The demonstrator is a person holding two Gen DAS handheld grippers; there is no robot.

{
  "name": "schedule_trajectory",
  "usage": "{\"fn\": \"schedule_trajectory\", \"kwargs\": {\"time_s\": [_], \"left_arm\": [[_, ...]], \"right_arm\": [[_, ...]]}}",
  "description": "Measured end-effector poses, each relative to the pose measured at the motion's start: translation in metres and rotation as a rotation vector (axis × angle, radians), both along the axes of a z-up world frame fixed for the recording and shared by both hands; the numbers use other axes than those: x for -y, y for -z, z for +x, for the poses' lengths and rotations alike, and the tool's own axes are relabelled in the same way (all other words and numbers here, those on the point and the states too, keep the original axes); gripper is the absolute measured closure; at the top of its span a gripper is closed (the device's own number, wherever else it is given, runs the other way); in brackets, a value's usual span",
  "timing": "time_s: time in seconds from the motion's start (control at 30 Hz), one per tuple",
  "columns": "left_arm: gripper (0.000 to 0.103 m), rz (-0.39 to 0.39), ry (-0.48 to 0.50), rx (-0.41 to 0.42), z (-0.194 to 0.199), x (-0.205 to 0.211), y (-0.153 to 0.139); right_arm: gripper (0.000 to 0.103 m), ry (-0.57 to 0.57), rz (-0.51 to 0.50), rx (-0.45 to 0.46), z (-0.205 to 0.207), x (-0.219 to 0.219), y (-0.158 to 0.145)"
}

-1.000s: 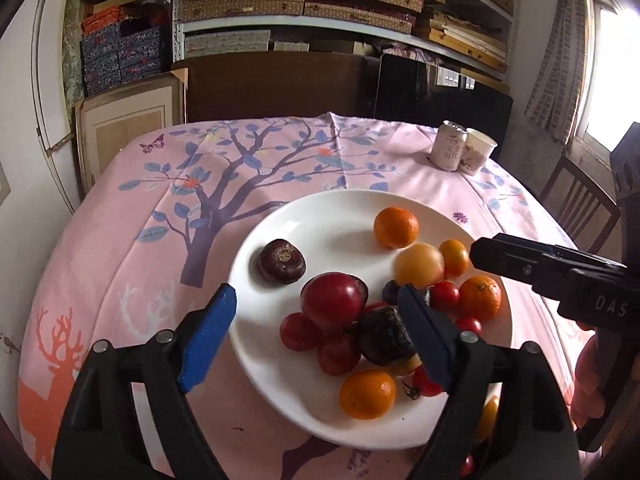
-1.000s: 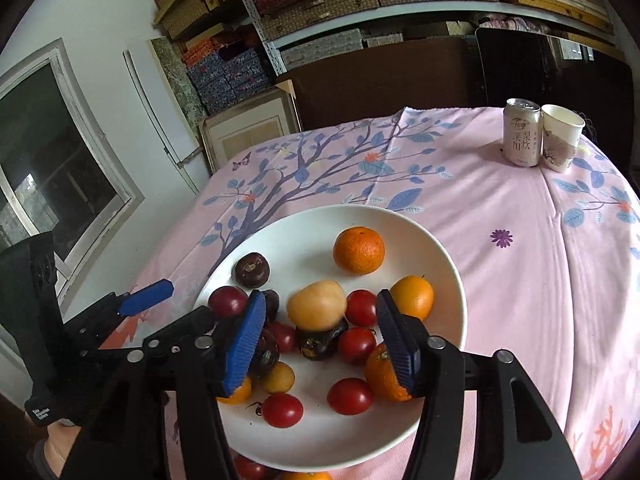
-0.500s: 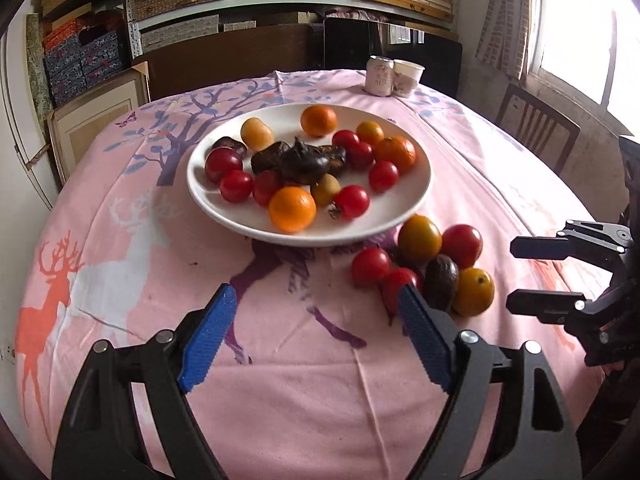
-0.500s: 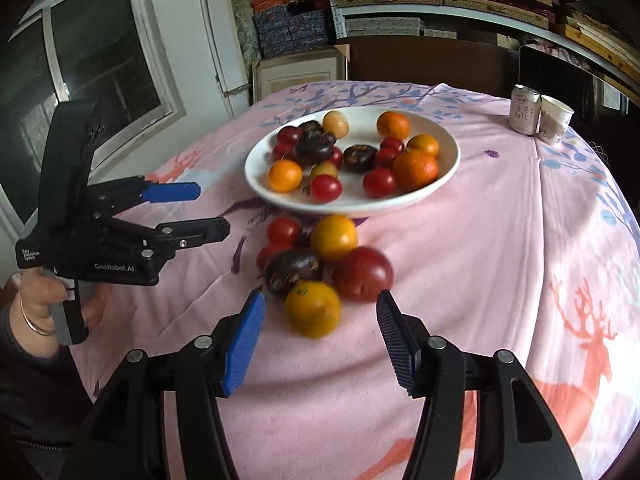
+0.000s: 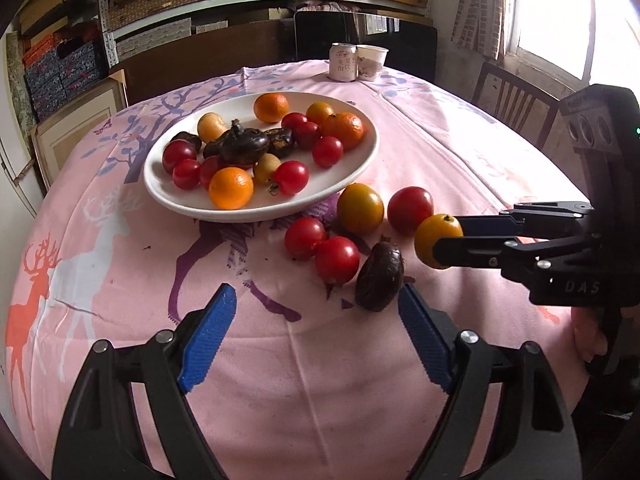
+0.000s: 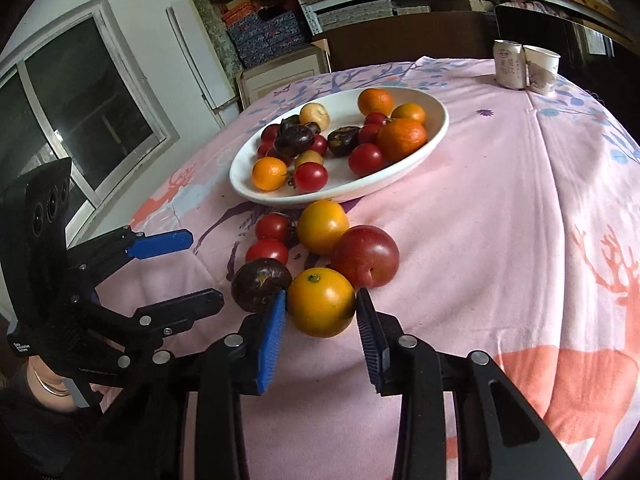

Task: Organize fruits
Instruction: 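Grasp a yellow-orange tomato with the right tool while the left tool grasps a dark purple fruit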

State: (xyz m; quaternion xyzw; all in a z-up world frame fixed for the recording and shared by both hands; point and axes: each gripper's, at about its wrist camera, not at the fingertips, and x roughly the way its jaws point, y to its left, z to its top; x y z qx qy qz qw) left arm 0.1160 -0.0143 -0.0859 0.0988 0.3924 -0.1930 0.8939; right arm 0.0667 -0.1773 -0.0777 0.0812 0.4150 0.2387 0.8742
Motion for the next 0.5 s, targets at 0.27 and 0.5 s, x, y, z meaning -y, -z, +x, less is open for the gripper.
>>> {"fn": "schedule_trajectory", "kwargs": {"time_s": [0.27,0.5], "left_arm": [[0.026,0.016,0.088,-0.011,-0.006,0.034,0.007],[0.039,0.029,0.122,-0.056,-0.003,0.054,0.017]], "right_arm": [[0.067,0.074,0.031,-0.012,-0.008,0.044,0.005],[0.067,0.074,0.063,0.003,-0.012,0.052,0.004]]}}
